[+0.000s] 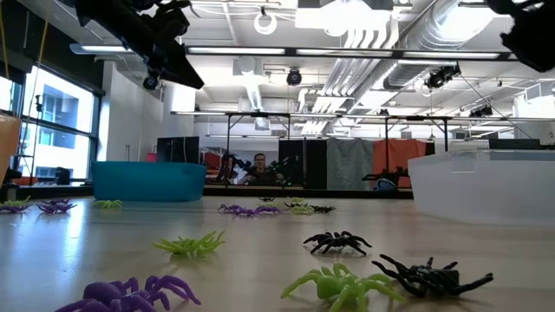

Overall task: Sort Halloween decoration
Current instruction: Put the black spider toy into the orange bin

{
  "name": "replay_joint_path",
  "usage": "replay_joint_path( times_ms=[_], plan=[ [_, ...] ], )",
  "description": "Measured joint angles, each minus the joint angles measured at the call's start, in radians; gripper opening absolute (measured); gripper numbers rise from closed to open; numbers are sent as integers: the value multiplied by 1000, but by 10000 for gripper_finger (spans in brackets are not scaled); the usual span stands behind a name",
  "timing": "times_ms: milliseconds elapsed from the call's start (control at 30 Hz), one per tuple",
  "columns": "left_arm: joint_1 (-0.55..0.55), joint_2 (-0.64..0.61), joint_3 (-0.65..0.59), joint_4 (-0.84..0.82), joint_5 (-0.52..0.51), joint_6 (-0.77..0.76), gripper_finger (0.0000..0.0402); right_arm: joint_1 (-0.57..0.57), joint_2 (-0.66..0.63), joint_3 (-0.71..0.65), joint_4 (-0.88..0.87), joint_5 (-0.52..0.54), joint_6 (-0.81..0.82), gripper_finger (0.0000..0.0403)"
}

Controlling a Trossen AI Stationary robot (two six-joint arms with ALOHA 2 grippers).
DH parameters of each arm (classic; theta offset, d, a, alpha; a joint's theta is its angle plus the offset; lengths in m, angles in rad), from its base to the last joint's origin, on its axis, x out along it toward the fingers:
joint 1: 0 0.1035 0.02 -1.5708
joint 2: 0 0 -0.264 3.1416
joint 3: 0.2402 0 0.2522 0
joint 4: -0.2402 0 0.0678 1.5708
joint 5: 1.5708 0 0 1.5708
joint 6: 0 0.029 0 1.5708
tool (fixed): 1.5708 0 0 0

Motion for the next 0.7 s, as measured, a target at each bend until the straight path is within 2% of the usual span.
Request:
replay_joint_path(
  times_ms=[133, 333, 500, 700],
  plan=[
    [0, 0, 0, 0, 20, 0, 53, 37, 0, -61, 81, -10, 74, 85],
    [-6, 0, 0, -5, 30, 1, 53, 51, 0, -138, 171, -15, 84, 85],
    [-28, 0, 0, -7, 30, 1, 53, 51, 0, -231, 318, -100, 96, 85],
    [-51, 0, 0, -1, 30, 1, 53, 51, 0, -263, 323, -106, 95, 85]
  ],
)
